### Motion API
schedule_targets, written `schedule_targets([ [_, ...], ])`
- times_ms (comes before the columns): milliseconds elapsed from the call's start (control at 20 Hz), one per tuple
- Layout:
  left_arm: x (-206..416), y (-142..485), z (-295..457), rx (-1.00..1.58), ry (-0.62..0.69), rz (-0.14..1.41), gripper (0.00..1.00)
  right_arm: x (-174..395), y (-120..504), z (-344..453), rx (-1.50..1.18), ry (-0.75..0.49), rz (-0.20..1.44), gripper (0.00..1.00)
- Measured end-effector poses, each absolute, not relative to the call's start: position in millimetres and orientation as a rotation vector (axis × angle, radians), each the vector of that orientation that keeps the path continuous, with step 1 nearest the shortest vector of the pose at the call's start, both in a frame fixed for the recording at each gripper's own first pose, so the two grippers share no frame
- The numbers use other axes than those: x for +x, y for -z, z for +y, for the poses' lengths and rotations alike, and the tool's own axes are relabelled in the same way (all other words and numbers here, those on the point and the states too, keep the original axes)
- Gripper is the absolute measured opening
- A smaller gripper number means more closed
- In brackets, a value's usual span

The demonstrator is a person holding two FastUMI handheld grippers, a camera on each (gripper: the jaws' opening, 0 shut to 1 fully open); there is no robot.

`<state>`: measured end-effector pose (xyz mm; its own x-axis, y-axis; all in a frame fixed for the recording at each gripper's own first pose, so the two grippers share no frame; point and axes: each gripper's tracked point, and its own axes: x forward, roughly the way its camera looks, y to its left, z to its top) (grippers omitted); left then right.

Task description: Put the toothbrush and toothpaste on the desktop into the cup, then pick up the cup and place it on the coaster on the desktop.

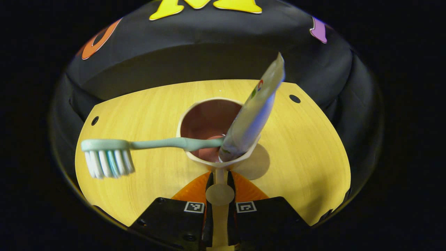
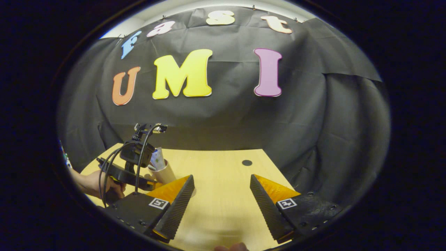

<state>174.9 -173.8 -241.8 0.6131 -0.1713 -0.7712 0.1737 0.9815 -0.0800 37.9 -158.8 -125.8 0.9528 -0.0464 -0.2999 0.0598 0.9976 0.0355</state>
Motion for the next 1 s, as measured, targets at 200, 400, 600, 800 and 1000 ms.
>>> schedule_targets([
  [200,176,247,-198,0.010,0.223,0.890,0.19,33,133,-182,0.055,0.085,0.322,0.97],
  [400,177,256,-207,0.033,0.214,0.902,0.19,31,139,-194,0.059,0.084,0.332,0.98],
  [600,178,267,-205,0.044,0.210,0.929,0.19,34,141,-201,0.061,0.086,0.337,0.97],
  [800,180,284,-195,0.063,0.218,0.944,0.19,34,145,-203,0.061,0.084,0.348,0.97],
  [1000,180,282,-200,0.080,0.213,0.948,0.22,34,147,-201,0.066,0.082,0.352,0.97],
])
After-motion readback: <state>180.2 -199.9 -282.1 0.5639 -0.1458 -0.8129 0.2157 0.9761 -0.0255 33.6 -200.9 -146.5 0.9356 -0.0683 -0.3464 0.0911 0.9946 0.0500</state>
